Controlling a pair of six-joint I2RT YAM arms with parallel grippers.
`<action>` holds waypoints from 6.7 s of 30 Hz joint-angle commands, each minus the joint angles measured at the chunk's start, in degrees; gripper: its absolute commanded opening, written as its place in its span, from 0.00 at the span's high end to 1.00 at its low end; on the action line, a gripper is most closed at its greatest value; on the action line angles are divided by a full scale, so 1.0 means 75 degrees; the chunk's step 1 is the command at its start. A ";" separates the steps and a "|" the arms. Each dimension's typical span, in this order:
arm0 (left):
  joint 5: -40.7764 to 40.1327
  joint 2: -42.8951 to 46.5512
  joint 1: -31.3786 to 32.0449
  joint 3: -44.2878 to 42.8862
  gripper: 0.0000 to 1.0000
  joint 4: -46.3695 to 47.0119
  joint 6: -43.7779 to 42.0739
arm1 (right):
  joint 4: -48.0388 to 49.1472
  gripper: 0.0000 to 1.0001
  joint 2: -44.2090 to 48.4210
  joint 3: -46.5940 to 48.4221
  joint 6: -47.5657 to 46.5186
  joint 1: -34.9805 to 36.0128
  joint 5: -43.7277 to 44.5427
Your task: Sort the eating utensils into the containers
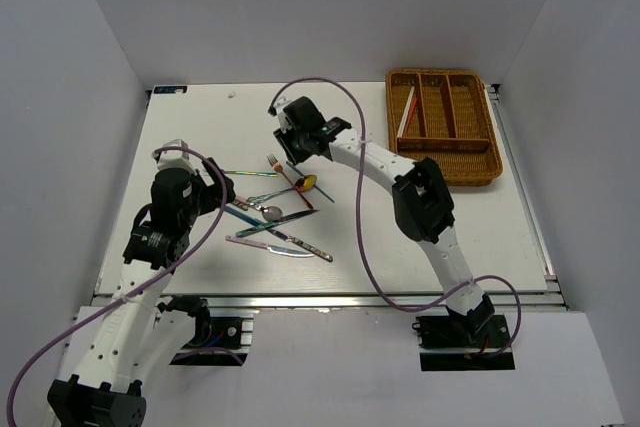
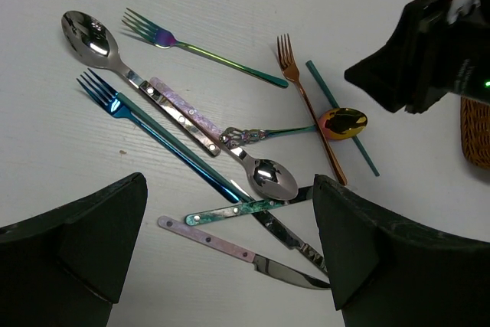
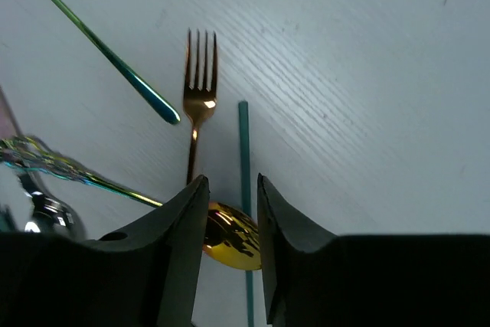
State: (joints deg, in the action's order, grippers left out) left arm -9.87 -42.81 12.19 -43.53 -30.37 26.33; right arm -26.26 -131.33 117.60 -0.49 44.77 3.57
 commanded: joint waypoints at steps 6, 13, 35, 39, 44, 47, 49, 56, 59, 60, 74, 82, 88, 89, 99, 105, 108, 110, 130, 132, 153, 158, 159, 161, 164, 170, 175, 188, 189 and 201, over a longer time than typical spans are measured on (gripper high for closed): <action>0.0144 0.0094 0.0028 0.0073 0.02 0.0170 -0.0077 | -0.0576 0.56 -0.0536 0.0386 -0.1024 -0.0087 -0.0055; 0.0120 0.0153 0.0039 0.0062 0.02 0.0159 -0.0077 | -0.0589 0.58 -0.0900 0.0574 -0.0954 -0.0064 -0.0394; 0.0120 0.0235 0.0051 0.0097 0.02 0.0170 -0.0077 | 0.0475 1.00 -0.0737 0.0129 -0.0322 -0.0473 0.0975; 0.0144 0.0212 0.0051 0.0097 0.02 0.0170 -0.0077 | 0.1507 1.00 0.0036 0.0000 0.0216 -0.1105 0.0884; 0.0085 0.0200 0.0039 0.0085 0.02 0.0147 -0.0077 | 0.2633 1.00 0.1208 -0.0269 0.1107 -0.2195 0.1221; 0.0074 0.0223 0.0039 0.0097 0.02 0.0147 -0.0077 | 0.3242 1.00 0.1596 -0.0621 0.1167 -0.2734 0.1946; 0.0097 0.0200 0.0039 0.0097 0.02 0.0159 -0.0077 | 0.3407 1.00 0.1515 -0.0657 0.0980 -0.3074 0.2241; 0.0086 0.0095 0.0144 0.0108 0.02 0.0147 -0.0077 | 0.6336 1.00 0.1690 -0.2671 0.0101 -0.3567 0.2442; 0.0062 0.0001 0.0192 0.0097 0.02 0.0135 -0.0065 | 0.6501 1.00 0.1468 -0.2614 0.0240 -0.3766 0.2418; 0.0062 -0.0023 0.0192 0.0085 0.02 0.0135 -0.0077 | 0.6490 1.00 0.1317 -0.2556 0.0288 -0.3860 0.2395; 0.0132 -0.0246 0.0192 0.0073 0.02 0.0159 -0.0088 | 0.6186 0.98 0.0706 -0.2262 0.0311 -0.4200 0.2325; 0.0144 -0.0140 0.0192 0.0097 0.02 0.0170 -0.0088 | 0.4375 0.23 0.1232 -0.1620 0.1014 -0.4130 0.2290; 0.0179 -0.0117 0.0192 0.0085 0.02 0.0170 -0.0100 | 0.1186 0.14 0.1409 0.0149 0.1004 -0.3264 0.0490; 0.0156 -0.0105 0.0192 0.0085 0.02 0.0159 -0.0100 | 0.0706 0.15 0.1362 0.0488 0.0957 -0.3077 -0.0362; 0.0074 -0.0152 0.0192 0.0038 0.02 0.0100 -0.0088 | 0.0187 0.46 0.0990 -0.0846 0.0335 -0.0405 -0.0560; 0.0050 0.0001 0.0192 0.0073 0.02 0.0123 -0.0065 | -0.0236 0.51 0.0320 -0.0306 0.0311 0.0171 -0.0148; 0.0085 -0.0058 0.0192 0.0062 0.02 0.0112 -0.0065 | -0.0202 0.52 0.0156 -0.0340 0.0312 0.0276 0.0039; 0.0085 -0.0058 0.0192 0.0062 0.02 0.0112 -0.0065 | -0.0213 0.54 -0.0031 -0.0259 0.0277 0.0288 0.0027; 0.0027 -0.0046 0.0192 0.0050 0.02 0.0100 -0.0053 | -0.0272 0.64 -0.1075 0.0327 0.0218 0.0475 -0.0113; 0.0038 -0.0058 0.0203 0.0061 0.02 0.0100 -0.0053 | -0.0272 0.69 -0.1146 0.0339 0.0218 0.0499 -0.0101; -0.0055 -0.0046 0.0192 0.0062 0.02 0.0100 -0.0053 | 0.0420 1.00 0.1513 0.0023 0.1320 -0.0729 0.1515; -0.0196 -0.0280 0.0192 -0.0009 0.02 0.0006 -0.0041 | 0.0289 1.00 0.1713 -0.0211 0.0629 -0.2862 0.1469; -0.0219 -0.0327 0.0192 -0.0009 0.02 -0.0017 -0.0041 | 0.0465 1.00 0.1725 -0.0316 0.0489 -0.3143 0.1422; -0.0254 -0.0339 0.0192 -0.0020 0.02 -0.0005 -0.0041 | 0.0955 1.00 0.1655 -0.0504 0.0394 -0.3846 0.1072; -0.0523 -0.0444 0.0145 -0.0090 0.02 -0.0122 -0.0030 | 0.1110 1.00 0.1141 0.0009 0.0464 -0.4621 0.0778; -0.0969 -0.0971 0.0075 -0.0336 0.02 -0.0392 0.0122 | 0.1744 1.00 0.0074 0.0572 0.0675 -0.5383 0.0743; -0.1239 -0.1674 0.0075 -0.1096 0.02 -0.0755 0.0790 | 0.1884 1.00 -0.0710 0.1182 0.0487 -0.5513 0.0508; -0.1543 -0.4017 0.0075 -0.2949 0.02 -0.0451 0.2289 | 0.2060 0.32 -0.0714 0.0927 0.1307 -0.5841 0.0391; -0.1602 -0.4309 0.0075 -0.3031 0.02 -0.0439 0.2581 | 0.2095 0.31 -0.0364 0.0751 0.1505 -0.5829 0.0391; -0.4355 -0.6993 0.0695 -0.4365 0.11 -0.1678 0.6753 | 0.1568 0.29 0.3771 -0.3346 0.2280 -0.4330 0.0685</action>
State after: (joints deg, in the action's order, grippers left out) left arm -33.82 -90.52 15.46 -70.30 -37.04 65.01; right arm -14.48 -110.72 99.15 13.89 8.27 9.30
